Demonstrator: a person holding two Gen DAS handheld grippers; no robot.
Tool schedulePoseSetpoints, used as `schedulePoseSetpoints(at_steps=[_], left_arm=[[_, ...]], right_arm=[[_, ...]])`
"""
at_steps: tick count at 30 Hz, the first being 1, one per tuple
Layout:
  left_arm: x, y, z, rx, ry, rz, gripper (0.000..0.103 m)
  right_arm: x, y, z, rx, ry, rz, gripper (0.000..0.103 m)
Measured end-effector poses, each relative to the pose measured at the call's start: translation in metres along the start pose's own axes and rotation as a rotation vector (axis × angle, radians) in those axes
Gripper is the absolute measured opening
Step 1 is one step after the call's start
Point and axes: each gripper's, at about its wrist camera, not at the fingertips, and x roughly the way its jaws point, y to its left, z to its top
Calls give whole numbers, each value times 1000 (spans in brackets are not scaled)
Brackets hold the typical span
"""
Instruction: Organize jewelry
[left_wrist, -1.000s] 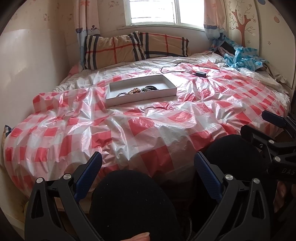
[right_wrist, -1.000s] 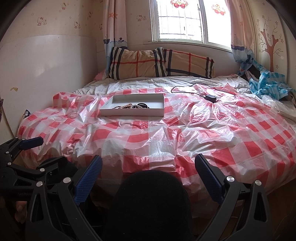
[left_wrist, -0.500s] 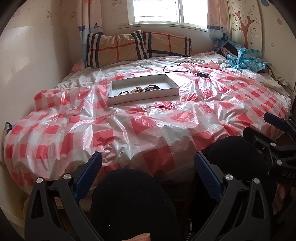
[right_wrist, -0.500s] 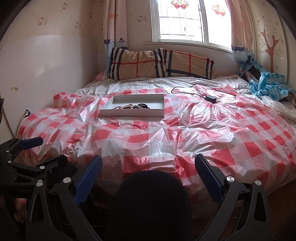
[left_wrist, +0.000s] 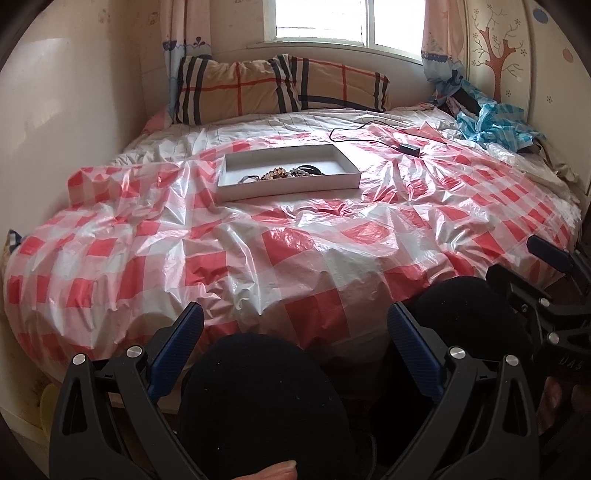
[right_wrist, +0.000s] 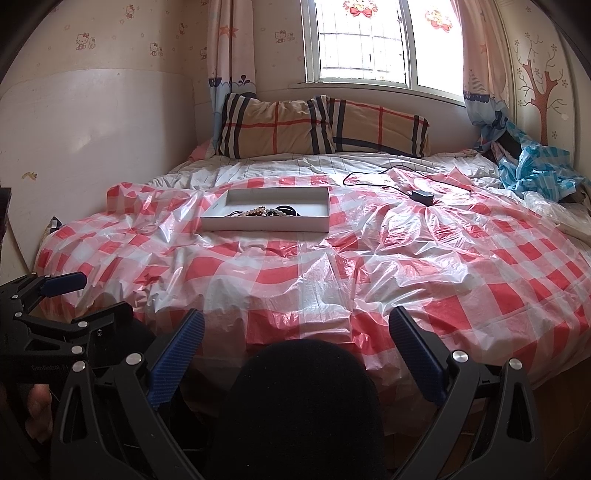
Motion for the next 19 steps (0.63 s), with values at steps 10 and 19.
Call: schedulePoseSetpoints(at_steps=[10, 19], left_arm=[[-6, 2, 4, 28, -67, 75, 95], [11, 6, 8, 5, -32, 81, 95]], right_arm=[[-2, 4, 21, -7, -64, -1, 96], [22, 8, 24, -12, -37, -19, 96]])
